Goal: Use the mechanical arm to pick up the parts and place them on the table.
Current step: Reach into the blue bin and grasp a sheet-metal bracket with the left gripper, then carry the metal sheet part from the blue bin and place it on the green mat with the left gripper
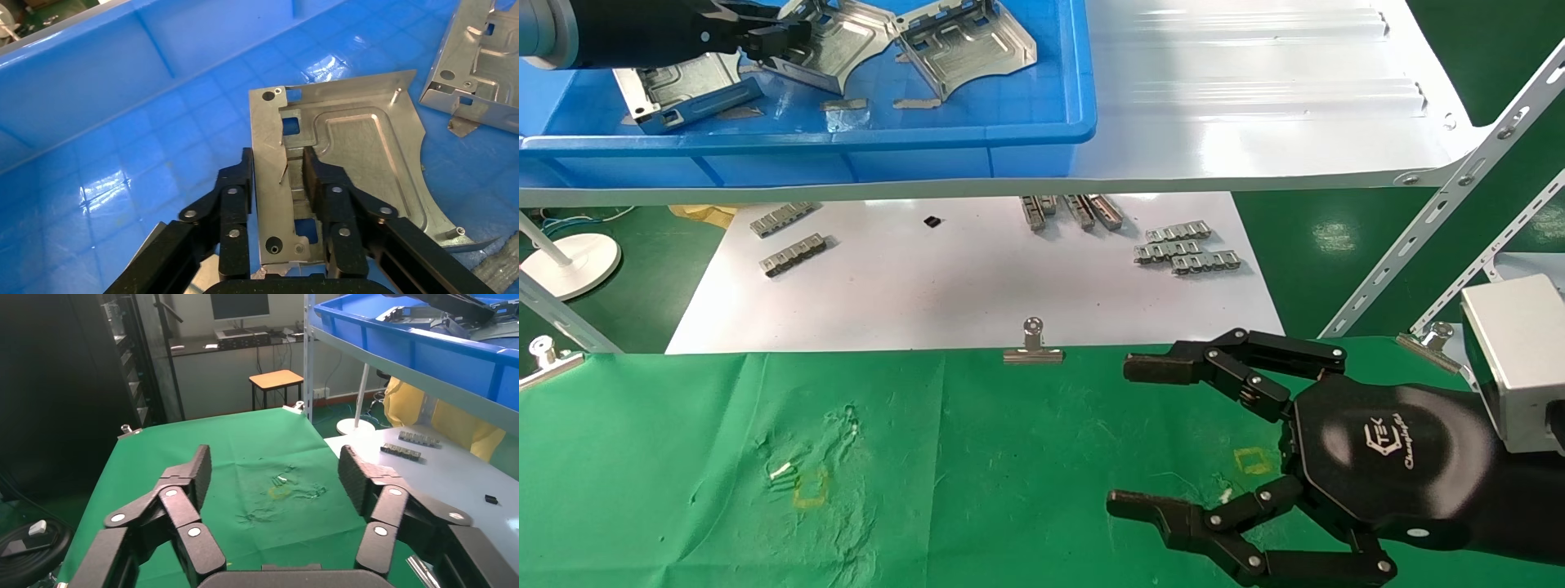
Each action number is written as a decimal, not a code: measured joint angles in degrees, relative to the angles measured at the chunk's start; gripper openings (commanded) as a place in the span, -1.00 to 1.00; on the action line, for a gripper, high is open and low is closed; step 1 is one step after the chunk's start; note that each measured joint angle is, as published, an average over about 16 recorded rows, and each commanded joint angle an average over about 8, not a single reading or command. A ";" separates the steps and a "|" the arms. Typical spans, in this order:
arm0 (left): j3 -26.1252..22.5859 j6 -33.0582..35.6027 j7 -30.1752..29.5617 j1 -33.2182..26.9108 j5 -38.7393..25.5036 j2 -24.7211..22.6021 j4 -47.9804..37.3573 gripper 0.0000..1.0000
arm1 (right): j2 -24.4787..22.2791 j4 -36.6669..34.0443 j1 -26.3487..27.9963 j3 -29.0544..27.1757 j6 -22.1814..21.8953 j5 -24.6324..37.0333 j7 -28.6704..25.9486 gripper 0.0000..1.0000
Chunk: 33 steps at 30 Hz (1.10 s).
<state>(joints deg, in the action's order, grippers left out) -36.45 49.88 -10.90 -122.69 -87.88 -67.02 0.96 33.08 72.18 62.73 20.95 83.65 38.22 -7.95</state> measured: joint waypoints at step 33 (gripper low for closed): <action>8.96 21.73 19.99 6.56 14.92 11.93 17.75 -1.00 | -0.01 0.00 0.00 0.01 -0.01 -0.01 0.01 1.00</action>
<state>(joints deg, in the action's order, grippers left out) -27.48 71.61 9.09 -116.13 -72.96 -55.09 18.72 33.07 72.18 62.73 20.96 83.64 38.21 -7.94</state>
